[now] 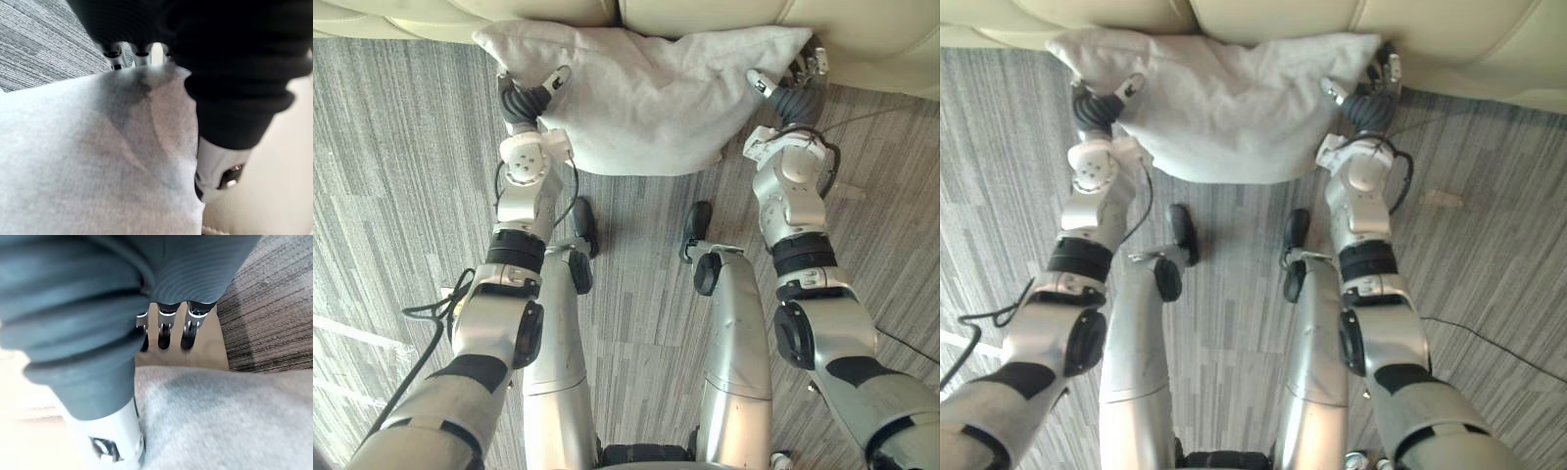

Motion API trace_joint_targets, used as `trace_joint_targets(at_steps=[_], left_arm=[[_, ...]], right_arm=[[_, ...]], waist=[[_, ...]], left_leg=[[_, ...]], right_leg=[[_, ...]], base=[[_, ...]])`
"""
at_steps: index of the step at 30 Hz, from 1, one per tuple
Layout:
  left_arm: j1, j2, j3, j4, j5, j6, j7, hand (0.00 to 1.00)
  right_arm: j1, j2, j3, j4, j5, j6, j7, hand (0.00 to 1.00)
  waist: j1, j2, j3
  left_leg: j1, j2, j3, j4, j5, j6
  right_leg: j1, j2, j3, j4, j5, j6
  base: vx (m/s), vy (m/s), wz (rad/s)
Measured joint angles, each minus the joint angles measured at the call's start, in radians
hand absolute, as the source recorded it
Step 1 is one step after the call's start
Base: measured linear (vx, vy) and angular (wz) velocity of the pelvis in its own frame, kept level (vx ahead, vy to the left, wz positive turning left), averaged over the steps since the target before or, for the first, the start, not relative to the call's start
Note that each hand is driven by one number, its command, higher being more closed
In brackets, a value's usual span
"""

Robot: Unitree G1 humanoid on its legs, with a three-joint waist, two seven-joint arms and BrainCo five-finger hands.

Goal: Pick up cushions and gather them together orderly.

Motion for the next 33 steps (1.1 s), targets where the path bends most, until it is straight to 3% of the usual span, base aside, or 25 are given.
trace_joint_targets(at_steps=[10, 15, 20, 21, 22, 26, 29, 33], left_arm=[[0.043, -0.008, -0.038, -0.087, -0.002, -0.001, 0.032, 1.0], [0.168, -0.028, -0.086, -0.236, -0.002, -0.047, 0.046, 1.0], [0.395, -0.092, -0.16, -0.4, -0.001, -0.083, 0.048, 1.0], [0.444, -0.109, -0.168, -0.414, -0.001, -0.086, 0.048, 1.0], [0.542, -0.14, -0.188, -0.451, -0.001, -0.09, 0.048, 1.0], [0.761, -0.208, -0.239, -0.566, -0.009, -0.105, 0.041, 1.0], [0.943, -0.208, -0.277, -0.662, -0.008, -0.112, 0.013, 1.0], [1.068, -0.206, -0.298, -0.72, -0.008, -0.116, -0.018, 1.0]], right_arm=[[0.069, 0.028, 0.03, -0.019, 0.035, 0.007, 0.001, 1.0], [0.252, 0.084, 0.045, -0.193, 0.046, -0.005, 0.001, 1.0], [0.496, 0.117, 0.05, -0.412, 0.031, -0.007, -0.002, 1.0], [0.54, 0.125, 0.054, -0.434, 0.029, -0.008, -0.003, 1.0], [0.631, 0.139, 0.063, -0.478, 0.026, -0.016, -0.003, 1.0], [0.858, 0.141, 0.08, -0.658, -0.01, -0.028, -0.001, 1.0], [1.048, 0.14, 0.115, -0.772, -0.025, -0.052, 0.03, 1.0], [1.208, 0.14, 0.145, -0.842, -0.049, -0.057, 0.061, 1.0]], waist=[[0.004, -0.002, -0.001], [-0.006, -0.002, -0.004], [-0.012, -0.002, -0.009], [-0.012, -0.001, -0.038], [-0.013, -0.002, -0.135], [-0.011, -0.002, -0.171], [-0.009, -0.001, -0.237], [0.001, 0.003, -0.311]], left_leg=[[0.055, -0.002, -0.001, -0.012, 0.012, -0.01], [0.218, 0.007, 0.012, -0.1, 0.018, -0.016], [0.488, -0.006, 0.015, -0.278, 0.059, -0.042], [0.511, -0.009, 0.012, -0.295, 0.061, -0.045], [0.51, -0.01, 0.014, -0.321, 0.064, -0.049], [0.751, -0.014, 0.036, -0.438, 0.066, -0.054], [0.93, -0.026, 0.064, -0.553, 0.07, -0.058], [1.069, -0.034, 0.091, -0.637, 0.077, -0.059]], right_leg=[[0.046, 0.001, -0.002, 0.004, 0.005, -0.015], [0.199, 0.017, -0.005, -0.077, 0.001, -0.009], [0.455, 0.018, -0.042, -0.215, 0.022, -0.035], [0.477, 0.019, -0.045, -0.231, 0.021, -0.036], [0.477, 0.02, -0.051, -0.254, 0.019, -0.038], [0.707, 0.022, -0.071, -0.347, 0.019, -0.037], [0.863, 0.022, -0.068, -0.434, 0.011, -0.025], [0.986, 0.023, -0.065, -0.5, 0.007, -0.017]], base=[[0.0, 0.003, 0.01], [-0.07, -0.017, -0.12], [0.02, -0.064, 0.02], [0.16, -0.049, 0.01], [0.17, -0.026, 0.02], [0.22, -0.005, -0.05], [0.18, 0.004, -0.14], [0.12, 0.011, -0.09]])
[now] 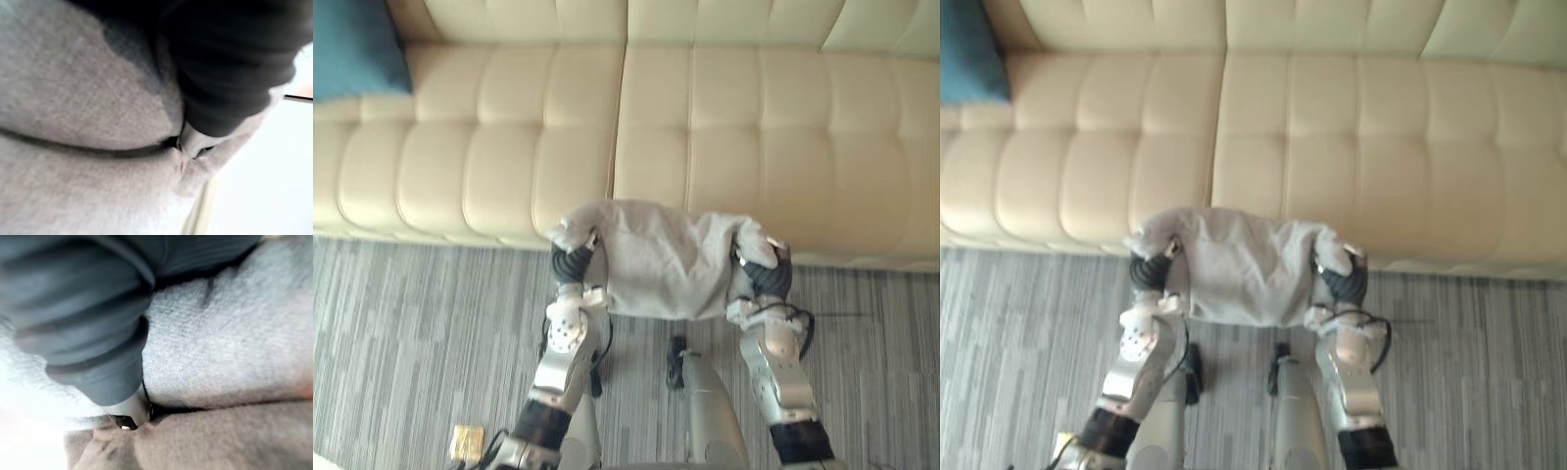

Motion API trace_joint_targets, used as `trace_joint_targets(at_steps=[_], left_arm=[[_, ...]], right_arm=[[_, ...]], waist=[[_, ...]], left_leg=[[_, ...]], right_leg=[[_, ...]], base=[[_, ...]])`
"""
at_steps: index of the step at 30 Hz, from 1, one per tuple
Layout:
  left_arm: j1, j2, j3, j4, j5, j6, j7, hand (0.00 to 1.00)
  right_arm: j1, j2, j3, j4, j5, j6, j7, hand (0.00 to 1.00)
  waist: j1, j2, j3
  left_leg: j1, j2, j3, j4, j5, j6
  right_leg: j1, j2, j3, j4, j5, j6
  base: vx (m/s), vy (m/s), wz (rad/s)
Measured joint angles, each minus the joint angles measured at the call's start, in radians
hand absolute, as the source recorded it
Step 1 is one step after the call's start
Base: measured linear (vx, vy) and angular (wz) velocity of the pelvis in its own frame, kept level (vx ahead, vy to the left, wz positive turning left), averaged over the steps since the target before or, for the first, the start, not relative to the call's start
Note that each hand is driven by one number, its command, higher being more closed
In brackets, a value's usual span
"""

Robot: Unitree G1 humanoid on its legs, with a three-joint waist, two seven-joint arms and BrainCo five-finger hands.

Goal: Pick up cushions and gather them together orderly.

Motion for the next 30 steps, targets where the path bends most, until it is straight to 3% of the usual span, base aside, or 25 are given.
trace_joint_targets(at_steps=[4, 6, 8, 12, 14, 16, 17, 18, 19, 20, 21, 23, 25, 27, 30], left_arm=[[0.099, 0.002, -0.012, -0.051, -0.001, -0.005, -0.025, 1.0], [0.134, 0.007, -0.012, -0.061, -0.001, -0.005, -0.03, 1.0], [0.185, 0.008, -0.017, -0.064, -0.005, -0.005, -0.047, 1.0], [0.222, 0.008, -0.032, -0.068, -0.023, -0.004, -0.052, 1.0], [0.223, 0.009, -0.046, -0.068, -0.023, 0.001, -0.059, 1.0], [0.223, 0.01, -0.063, -0.068, -0.022, 0.007, -0.063, 1.0], [0.223, 0.01, -0.063, -0.067, -0.022, 0.007, -0.064, 1.0], [0.222, 0.017, -0.062, -0.05, -0.021, 0.008, -0.064, 1.0], [0.221, 0.027, -0.062, -0.04, -0.021, 0.01, -0.064, 1.0], [0.223, 0.041, -0.067, -0.022, -0.021, 0.016, -0.064, 1.0], [0.222, 0.052, -0.078, -0.008, -0.021, 0.025, -0.064, 1.0], [0.219, 0.053, -0.08, -0.003, -0.021, 0.033, -0.064, 1.0], [0.206, 0.08, -0.083, 0.02, -0.019, 0.037, -0.064, 1.0], [0.204, 0.1, -0.084, 0.032, -0.002, 0.045, -0.064, 1.0], [0.176, 0.102, -0.084, 0.032, 0.018, 0.043, -0.064, 1.0]], right_arm=[[0.12, 0.0, 0.02, -0.066, -0.001, -0.007, 0.027, 1.0], [0.152, 0.001, 0.031, -0.073, -0.031, -0.008, 0.029, 1.0], [0.193, -0.004, 0.032, -0.08, -0.062, -0.008, 0.036, 1.0], [0.24, -0.002, 0.03, -0.149, -0.079, -0.007, 0.036, 1.0], [0.234, -0.001, 0.027, -0.159, -0.079, -0.008, 0.028, 1.0], [0.218, -0.002, 0.016, -0.147, -0.079, -0.013, 0.013, 1.0], [0.195, -0.004, 0.012, -0.124, -0.079, -0.014, 0.007, 1.0], [0.146, -0.006, 0.005, -0.056, -0.08, -0.015, 0.005, 1.0], [0.136, -0.003, 0.006, -0.029, -0.079, -0.013, 0.005, 1.0], [0.133, 0.0, 0.005, 0.005, -0.079, -0.004, 0.004, 1.0], [0.148, 0.001, 0.006, 0.023, -0.079, 0.004, 0.004, 1.0], [0.157, 0.0, 0.005, 0.029, -0.08, 0.01, 0.006, 1.0], [0.136, 0.014, 0.005, 0.092, -0.085, 0.01, 0.009, 1.0], [0.124, 0.029, 0.005, 0.158, -0.111, 0.012, 0.01, 1.0], [0.1, 0.03, 0.004, 0.2, -0.116, 0.018, 0.014, 1.0]], waist=[[0.013, 0.017, -0.036], [0.019, 0.017, -0.036], [0.035, 0.025, -0.044], [0.037, 0.018, -0.085], [0.037, 0.023, -0.094], [0.038, 0.017, -0.112], [0.04, 0.015, -0.117], [0.044, 0.02, -0.131], [0.047, 0.006, -0.136], [0.047, -0.011, -0.153], [0.04, -0.028, -0.168], [0.039, -0.03, -0.169], [0.026, -0.032, -0.167], [0.023, -0.027, -0.166], [0.018, -0.019, -0.167]], left_leg=[[0.094, -0.001, 0.002, -0.023, -0.001, 0.002], [0.093, 0.009, -0.001, 0.07, -0.001, 0.002], [0.042, 0.047, -0.024, 0.305, 0.007, 0.011], [-0.048, 0.089, -0.003, 0.463, 0.075, 0.039], [-0.06, 0.085, 0.017, 0.41, 0.024, 0.051], [-0.052, 0.035, -0.007, 0.162, 0.009, 0.035], [-0.041, 0.013, -0.03, 0.035, 0.033, 0.02], [-0.011, -0.017, -0.064, -0.068, 0.133, 0.029], [-0.005, -0.026, -0.055, -0.06, 0.13, 0.041], [-0.002, -0.04, -0.034, -0.041, 0.106, 0.06], [0.0, -0.061, -0.019, -0.003, 0.063, 0.076], [0.035, -0.073, 0.014, 0.034, -0.001, 0.097], [0.124, -0.087, 0.035, -0.005, -0.022, 0.114], [0.232, -0.089, 0.058, -0.08, -0.024, 0.116], [0.305, -0.08, 0.067, -0.15, -0.024, 0.116]], right_leg=[[0.101, 0.004, -0.001, -0.037, -0.011, 0.012], [0.154, 0.005, 0.0, -0.047, -0.037, 0.009], [0.226, 0.02, -0.008, -0.05, -0.06, -0.009], [0.264, 0.021, 0.002, -0.075, -0.064, -0.034], [0.282, 0.021, 0.011, -0.109, -0.059, -0.04], [0.293, 0.019, 0.03, -0.149, -0.058, -0.039], [0.294, 0.02, 0.041, -0.161, -0.059, -0.029], [0.3, 0.019, 0.076, -0.166, -0.074, 0.001], [0.304, 0.012, 0.089, -0.169, -0.077, 0.009], [0.321, -0.001, 0.109, -0.194, -0.075, 0.015], [0.354, -0.026, 0.116, -0.215, -0.045, 0.068], [0.295, -0.047, 0.146, -0.033, -0.015, 0.126], [0.198, -0.072, 0.161, 0.221, 0.072, 0.244], [0.135, -0.079, 0.12, 0.394, 0.057, 0.174], [0.065, -0.08, 0.026, 0.316, 0.017, 0.099]], base=[[0.05, 0.01, 0.01], [0.01, -0.01, 0.02], [-0.01, -0.003, -0.1], [0.07, 0.029, 0.01], [0.13, 0.078, -0.02], [0.17, 0.15, -0.12], [0.33, 0.296, -0.52], [0.26, 0.238, -0.58], [0.33, 0.236, -0.51], [0.33, 0.157, -0.19], [0.49, 0.253, -0.2], [0.39, 0.244, -0.26], [0.35, 0.199, -0.25], [0.35, 0.117, -0.3], [0.24, -0.031, -0.13]])
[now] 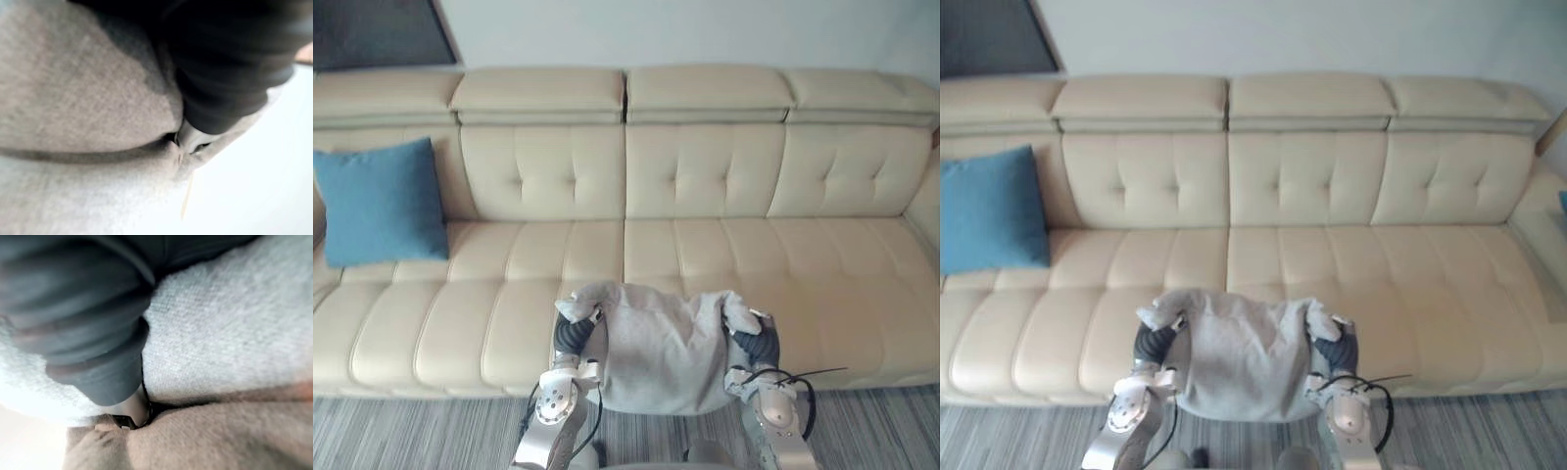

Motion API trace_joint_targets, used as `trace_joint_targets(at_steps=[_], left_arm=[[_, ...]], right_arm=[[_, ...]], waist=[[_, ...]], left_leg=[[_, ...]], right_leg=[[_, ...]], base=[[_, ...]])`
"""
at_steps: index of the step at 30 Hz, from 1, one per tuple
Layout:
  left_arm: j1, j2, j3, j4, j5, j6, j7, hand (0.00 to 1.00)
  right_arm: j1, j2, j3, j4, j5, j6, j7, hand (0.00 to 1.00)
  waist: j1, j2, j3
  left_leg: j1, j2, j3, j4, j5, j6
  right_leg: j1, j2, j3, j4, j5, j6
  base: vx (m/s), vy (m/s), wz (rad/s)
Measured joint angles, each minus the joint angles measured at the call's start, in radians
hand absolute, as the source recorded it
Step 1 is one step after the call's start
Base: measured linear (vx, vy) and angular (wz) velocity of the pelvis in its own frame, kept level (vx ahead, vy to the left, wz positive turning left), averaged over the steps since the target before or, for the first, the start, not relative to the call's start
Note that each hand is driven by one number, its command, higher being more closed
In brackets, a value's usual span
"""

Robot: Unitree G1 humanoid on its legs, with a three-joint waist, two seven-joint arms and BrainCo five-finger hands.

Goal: Pick up cushions and gather them together orderly.

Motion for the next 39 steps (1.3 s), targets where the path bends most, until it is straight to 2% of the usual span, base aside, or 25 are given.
trace_joint_targets(at_steps=[1, 2, 3, 4, 5, 7, 8, 12, 14, 15, 17, 18, 19, 20, 22, 27, 30, 32, 34, 36, 39], left_arm=[[-0.01, 0.003, 0.0, 0.0, 0.0, 0.0, 0.0, 1.0], [-0.023, 0.01, 0.0, 0.0, 0.0, -0.002, 0.0, 1.0], [-0.025, 0.013, 0.0, 0.0, 0.0, -0.002, 0.0, 1.0], [-0.03, 0.025, -0.001, 0.003, 0.0, -0.002, -0.006, 1.0], [-0.036, -0.002, -0.006, 0.037, 0.001, 0.008, -0.009, 1.0], [-0.034, -0.014, -0.027, 0.05, 0.008, 0.015, -0.03, 1.0], [-0.035, -0.02, -0.032, 0.05, 0.019, 0.015, -0.039, 1.0], [-0.035, -0.058, -0.041, 0.048, 0.02, 0.014, -0.066, 1.0], [-0.033, -0.059, -0.038, 0.042, 0.02, 0.014, -0.068, 1.0], [-0.031, -0.061, -0.039, 0.027, 0.02, 0.014, -0.068, 1.0], [-0.032, -0.065, -0.039, -0.003, 0.021, 0.013, -0.069, 1.0], [-0.032, -0.065, -0.039, -0.015, 0.022, 0.013, -0.069, 1.0], [-0.033, -0.064, -0.039, -0.022, 0.028, 0.013, -0.069, 1.0], [-0.032, -0.057, -0.039, -0.022, 0.03, 0.013, -0.068, 1.0], [-0.038, -0.053, -0.04, -0.028, 0.033, 0.011, -0.068, 1.0], [-0.044, -0.053, -0.044, -0.033, 0.04, 0.011, -0.064, 1.0], [-0.072, -0.045, -0.048, -0.032, 0.04, 0.011, -0.05, 1.0], [-0.151, -0.009, -0.059, -0.032, 0.04, 0.011, -0.019, 1.0], [-0.251, 0.006, -0.05, -0.028, 0.04, 0.01, 0.027, 1.0], [-0.319, 0.02, -0.037, -0.024, 0.04, 0.01, 0.064, 1.0], [-0.423, 0.028, -0.004, 0.004, 0.04, 0.008, 0.112, 1.0]], right_arm=[[-0.006, 0.0, -0.003, 0.002, 0.0, 0.002, 0.006, 1.0], [-0.016, -0.001, -0.009, 0.002, 0.0, 0.003, 0.016, 1.0], [-0.017, -0.001, -0.012, 0.001, 0.0, 0.003, 0.018, 1.0], [-0.016, 0.006, -0.017, 0.002, 0.001, 0.003, 0.024, 1.0], [-0.025, -0.02, -0.023, 0.022, 0.001, 0.004, 0.025, 1.0], [-0.011, -0.039, -0.052, 0.022, 0.002, 0.007, 0.027, 1.0], [-0.004, -0.038, -0.063, 0.016, 0.002, 0.007, 0.027, 1.0], [0.069, -0.034, -0.092, -0.093, 0.018, 0.006, 0.027, 1.0], [0.078, -0.031, -0.093, -0.125, 0.037, 0.004, 0.027, 1.0], [0.078, -0.031, -0.096, -0.147, 0.041, 0.004, 0.026, 1.0], [0.068, -0.03, -0.098, -0.163, 0.042, -0.004, 0.025, 1.0], [0.061, -0.031, -0.098, -0.162, 0.042, -0.004, 0.025, 1.0], [0.056, -0.033, -0.097, -0.16, 0.042, -0.004, 0.024, 1.0], [0.05, -0.031, -0.095, -0.147, 0.041, -0.003, 0.024, 1.0], [0.05, -0.021, -0.095, -0.147, 0.04, 0.001, 0.024, 1.0], [0.011, -0.022, -0.096, -0.143, 0.039, 0.007, 0.023, 1.0], [-0.055, -0.04, -0.096, -0.114, 0.037, 0.008, 0.013, 1.0], [-0.157, -0.05, -0.095, -0.084, 0.034, 0.009, -0.014, 1.0], [-0.284, -0.056, -0.093, -0.051, 0.003, 0.009, -0.055, 1.0], [-0.365, -0.071, -0.078, -0.026, -0.01, 0.009, -0.086, 1.0], [-0.466, -0.073, -0.053, -0.013, -0.041, 0.017, -0.145, 1.0]], waist=[[-0.006, 0.003, 0.002], [-0.012, 0.006, 0.003], [-0.014, 0.001, 0.002], [-0.028, -0.026, 0.007], [-0.039, 0.023, 0.011], [-0.034, 0.056, 0.007], [-0.038, 0.058, 0.008], [-0.037, 0.049, 0.019], [-0.027, 0.037, 0.022], [-0.014, 0.041, 0.016], [-0.013, 0.045, 0.014], [-0.01, 0.045, 0.014], [-0.003, 0.062, 0.006], [0.011, 0.054, 0.007], [0.009, 0.04, 0.002], [0.004, 0.038, -0.003], [0.002, 0.038, -0.003], [0.002, 0.036, -0.002], [0.002, 0.037, -0.001], [0.013, 0.034, 0.003], [0.015, 0.035, 0.005]], left_leg=[[0.006, 0.007, -0.002, -0.014, 0.0, -0.001], [0.005, 0.019, -0.006, -0.017, -0.001, -0.008], [0.006, 0.019, -0.007, -0.017, -0.003, -0.018], [0.021, -0.007, -0.028, -0.016, -0.015, -0.043], [0.038, 0.022, -0.063, -0.021, -0.025, -0.068], [0.042, 0.055, -0.092, -0.02, -0.019, -0.079], [0.042, 0.063, -0.098, -0.008, -0.011, -0.09], [-0.03, 0.125, -0.096, 0.259, -0.002, -0.106], [-0.068, 0.139, -0.094, 0.338, -0.002, -0.095], [-0.068, 0.13, -0.094, 0.3, -0.033, -0.071], [-0.076, 0.106, -0.1, 0.179, -0.059, -0.062], [-0.076, 0.084, -0.118, 0.074, -0.044, -0.058], [-0.06, 0.069, -0.142, -0.006, 0.035, -0.071], [-0.041, 0.064, -0.136, -0.018, 0.047, -0.097], [-0.038, 0.041, -0.119, -0.028, 0.049, -0.087], [-0.018, -0.006, -0.1, -0.087, 0.069, -0.059], [-0.02, -0.016, -0.115, -0.098, 0.076, -0.051], [-0.062, -0.021, -0.131, -0.113, 0.099, -0.048], [-0.128, -0.022, -0.152, -0.134, 0.133, -0.049], [-0.161, -0.017, -0.154, -0.145, 0.15, -0.054], [-0.195, -0.012, -0.165, -0.157, 0.167, -0.058]], right_leg=[[-0.012, 0.018, -0.006, -0.09, -0.006, -0.011], [-0.015, 0.06, 0.007, -0.301, 0.023, -0.019], [-0.008, 0.075, 0.02, -0.406, 0.062, -0.023], [0.028, 0.077, 0.053, -0.567, 0.24, -0.064], [0.059, 0.105, 0.03, -0.569, 0.237, -0.081], [0.098, 0.133, 0.004, -0.61, 0.222, -0.098], [0.112, 0.137, -0.009, -0.616, 0.217, -0.104], [0.234, 0.155, -0.071, -0.669, 0.178, -0.127], [0.266, 0.153, -0.072, -0.694, 0.168, -0.133], [0.266, 0.15, -0.062, -0.701, 0.168, -0.134], [0.259, 0.143, -0.058, -0.706, 0.174, -0.143], [0.257, 0.14, -0.055, -0.704, 0.172, -0.136], [0.253, 0.146, -0.048, -0.694, 0.168, -0.12], [0.256, 0.146, -0.028, -0.695, 0.17, -0.112], [0.268, 0.129, -0.015, -0.728, 0.199, -0.077], [0.273, 0.092, 0.009, -0.781, 0.223, -0.046], [0.295, 0.087, 0.001, -0.83, 0.246, -0.044], [0.271, 0.086, -0.017, -0.868, 0.274, -0.05], [0.212, 0.087, -0.032, -0.887, 0.305, -0.056], [0.184, 0.093, -0.035, -0.908, 0.33, -0.062], [0.152, 0.099, -0.044, -0.911, 0.344, -0.069]], base=[[0.21, -0.148, 0.04], [0.21, -0.169, 0.04], [0.22, -0.199, 0.21], [0.24, -0.214, 0.24], [0.24, -0.197, 0.24], [0.19, -0.154, 0.09], [0.18, -0.183, 0.3], [0.1, -0.132, 0.44], [0.06, -0.021, 0.06], [0.06, 0.032, -0.09], [0.05, 0.07, 0.0], [0.06, 0.132, -0.07], [0.09, 0.181, -0.32], [0.13, 0.177, -0.36], [0.12, 0.148, -0.19], [0.07, 0.121, -0.1], [0.01, 0.041, 0.11], [-0.06, 0.005, 0.22], [-0.11, -0.012, 0.19], [-0.11, -0.039, 0.08], [-0.1, -0.036, 0.06]])
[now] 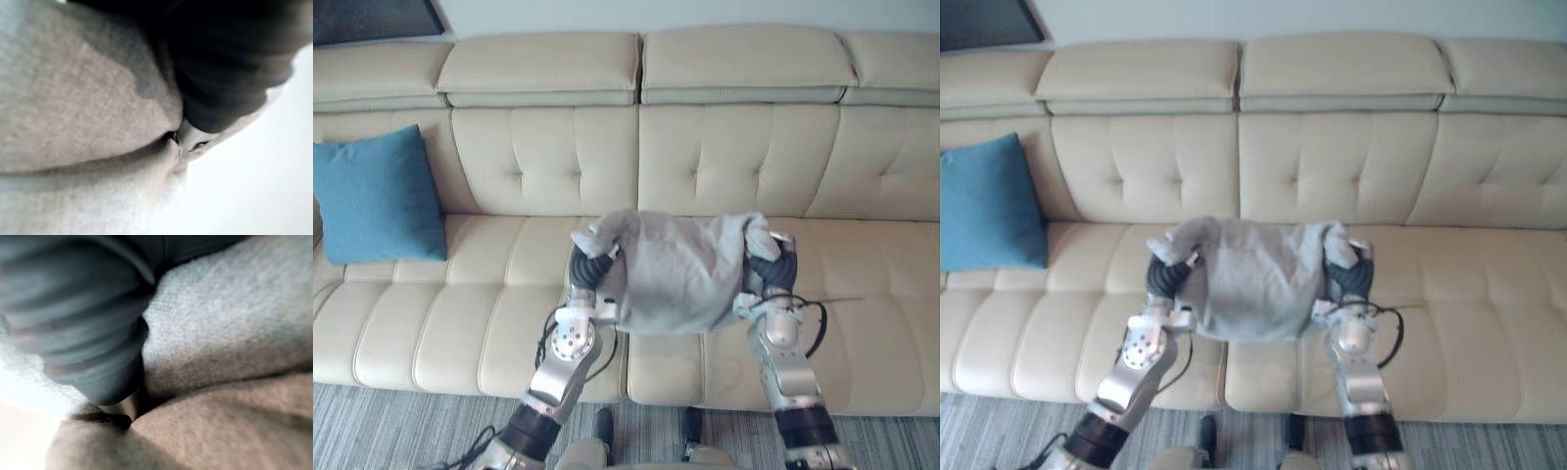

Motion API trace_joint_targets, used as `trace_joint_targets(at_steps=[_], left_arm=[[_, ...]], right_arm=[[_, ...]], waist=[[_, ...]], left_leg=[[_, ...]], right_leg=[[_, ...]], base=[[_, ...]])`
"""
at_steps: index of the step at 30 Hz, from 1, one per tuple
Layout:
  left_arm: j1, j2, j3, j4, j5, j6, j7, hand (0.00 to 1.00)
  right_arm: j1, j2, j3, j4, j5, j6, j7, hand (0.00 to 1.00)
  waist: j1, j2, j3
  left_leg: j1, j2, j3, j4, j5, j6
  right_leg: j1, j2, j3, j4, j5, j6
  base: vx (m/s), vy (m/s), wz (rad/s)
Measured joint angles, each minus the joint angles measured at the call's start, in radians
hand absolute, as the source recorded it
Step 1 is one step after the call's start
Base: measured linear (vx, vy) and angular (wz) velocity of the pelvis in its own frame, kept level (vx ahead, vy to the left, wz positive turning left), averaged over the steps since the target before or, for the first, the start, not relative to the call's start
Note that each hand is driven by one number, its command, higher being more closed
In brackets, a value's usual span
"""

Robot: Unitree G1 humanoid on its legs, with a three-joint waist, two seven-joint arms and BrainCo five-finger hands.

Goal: Pick up cushions and gather them together orderly.

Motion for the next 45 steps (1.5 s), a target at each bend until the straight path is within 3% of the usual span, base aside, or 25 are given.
trace_joint_targets(at_steps=[6, 8, 18, 19, 20, 26, 32, 41, 45], left_arm=[[-0.297, 0.052, 0.063, 0.124, -0.001, -0.023, 0.09, 1.0], [-0.392, 0.072, 0.08, 0.181, -0.001, -0.03, 0.107, 1.0], [-0.692, 0.114, 0.159, 0.501, -0.012, -0.038, 0.105, 1.0], [-0.702, 0.114, 0.171, 0.521, -0.013, -0.038, 0.106, 0.0], [-0.704, 0.113, 0.177, 0.528, -0.014, -0.038, 0.106, 0.0], [-0.811, 0.13, 0.23, 0.627, -0.015, -0.039, 0.106, 0.0], [-0.982, 0.221, 0.258, 0.75, -0.027, -0.035, 0.076, 0.0], [-0.987, 0.286, 0.397, 0.766, -0.25, -0.04, -0.011, 0.0], [-0.83, 0.293, 0.454, 0.631, -0.336, -0.062, -0.018, 0.0]], right_arm=[[-0.307, -0.037, 0.02, 0.111, -0.057, 0.001, -0.095, 1.0], [-0.405, -0.053, 0.02, 0.155, -0.079, 0.008, -0.113, 1.0], [-0.768, -0.099, 0.019, 0.506, -0.075, 0.019, -0.124, 1.0], [-0.793, -0.099, 0.018, 0.536, -0.075, 0.019, -0.119, 1.0], [-0.8, -0.099, 0.018, 0.541, -0.075, 0.019, -0.116, 0.0], [-0.924, -0.128, -0.028, 0.64, -0.051, 0.016, -0.117, 0.0], [-1.041, -0.226, -0.116, 0.708, 0.103, 0.01, -0.098, 0.0], [-1.041, -0.314, -0.19, 0.686, 0.407, 0.017, -0.01, 0.0], [-0.88, -0.334, -0.207, 0.494, 0.477, 0.002, 0.017, 0.0]], waist=[[0.002, -0.008, 0.037], [0.0, -0.006, 0.076], [-0.016, -0.004, 0.219], [-0.018, -0.004, 0.238], [-0.018, -0.004, 0.241], [-0.023, -0.001, 0.267], [-0.028, 0.013, 0.302], [-0.027, 0.013, 0.302], [-0.028, 0.012, 0.302]], left_leg=[[-0.103, 0.012, 0.006, -0.006, 0.036, -0.009], [-0.121, 0.012, 0.009, -0.016, 0.052, -0.011], [-0.225, 0.005, 0.015, -0.048, 0.102, -0.013], [-0.234, 0.005, 0.015, -0.049, 0.103, -0.014], [-0.238, 0.005, 0.015, -0.049, 0.103, -0.014], [-0.237, -0.001, 0.001, -0.079, 0.122, -0.012], [-0.24, -0.007, -0.016, -0.148, 0.169, -0.009], [-0.238, -0.003, -0.005, -0.147, 0.172, -0.013], [-0.204, 0.001, 0.001, -0.147, 0.172, -0.013]], right_leg=[[-0.112, 0.01, 0.009, 0.001, 0.04, -0.012], [-0.136, 0.011, 0.011, 0.001, 0.053, -0.013], [-0.246, 0.017, 0.02, -0.036, 0.11, -0.018], [-0.255, 0.017, 0.021, -0.036, 0.111, -0.018], [-0.258, 0.017, 0.021, -0.036, 0.112, -0.018], [-0.261, 0.013, 0.017, -0.046, 0.114, -0.017], [-0.285, 0.009, 0.003, -0.047, 0.119, -0.013], [-0.288, 0.009, 0.004, -0.046, 0.118, -0.013], [-0.258, 0.007, 0.008, -0.046, 0.118, -0.013]], base=[[-0.1, -0.03, -0.05], [-0.08, -0.028, -0.04], [-0.03, -0.007, -0.02], [0.0, 0.0, 0.0], [0.0, 0.0, 0.0], [0.0, 0.008, 0.05], [-0.03, 0.02, 0.09], [0.0, 0.003, -0.01], [-0.01, 0.007, -0.05]])
